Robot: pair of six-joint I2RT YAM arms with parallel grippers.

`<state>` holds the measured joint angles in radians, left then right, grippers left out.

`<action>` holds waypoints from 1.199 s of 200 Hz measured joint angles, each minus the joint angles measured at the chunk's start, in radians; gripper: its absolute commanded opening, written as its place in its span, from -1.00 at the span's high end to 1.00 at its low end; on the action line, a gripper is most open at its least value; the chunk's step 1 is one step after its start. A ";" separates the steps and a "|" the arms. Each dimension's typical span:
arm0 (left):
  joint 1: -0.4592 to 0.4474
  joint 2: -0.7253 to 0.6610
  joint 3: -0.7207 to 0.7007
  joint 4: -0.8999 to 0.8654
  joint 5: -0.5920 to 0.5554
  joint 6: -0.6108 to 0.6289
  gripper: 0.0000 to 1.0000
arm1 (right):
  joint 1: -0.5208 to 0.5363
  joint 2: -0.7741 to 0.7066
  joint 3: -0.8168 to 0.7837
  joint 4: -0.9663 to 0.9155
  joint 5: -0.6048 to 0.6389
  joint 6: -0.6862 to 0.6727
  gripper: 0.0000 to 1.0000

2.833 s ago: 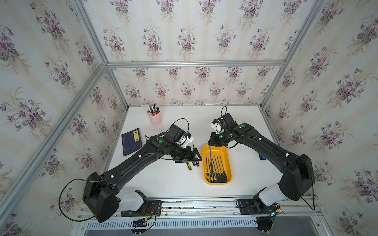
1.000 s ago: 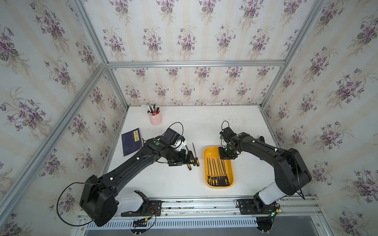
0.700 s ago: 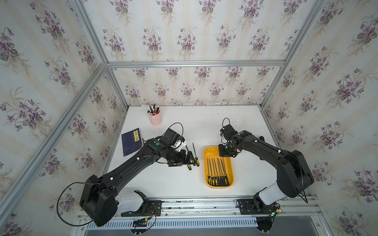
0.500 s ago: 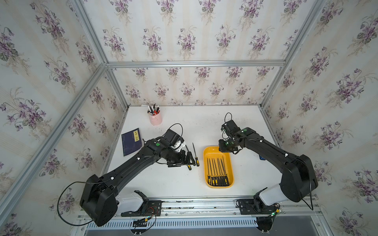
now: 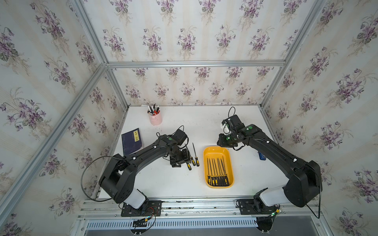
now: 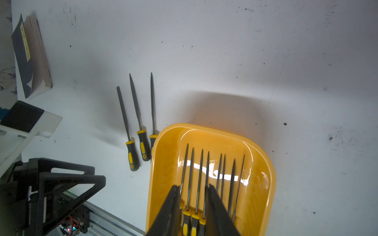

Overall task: Put the file tool into the storage box
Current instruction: Place the file tool in the storage box, then pick up the file tool from the center of the board.

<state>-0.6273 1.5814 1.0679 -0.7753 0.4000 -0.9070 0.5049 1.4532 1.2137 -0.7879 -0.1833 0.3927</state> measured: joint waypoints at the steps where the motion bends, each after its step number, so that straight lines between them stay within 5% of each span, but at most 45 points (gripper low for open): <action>1: -0.001 0.002 0.001 0.001 -0.001 -0.002 -0.28 | 0.000 0.000 0.000 0.000 0.000 0.000 0.46; 137: -0.063 0.143 0.035 0.035 -0.092 -0.126 -0.12 | 0.000 0.007 -0.006 -0.011 -0.013 -0.029 0.47; 240: -0.090 0.217 0.024 0.034 -0.109 -0.127 0.64 | 0.000 0.008 -0.033 -0.009 -0.011 -0.053 0.48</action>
<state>-0.7170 1.7985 1.0916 -0.7414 0.2905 -1.0336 0.5049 1.4609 1.1809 -0.7971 -0.1947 0.3397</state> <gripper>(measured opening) 0.200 0.261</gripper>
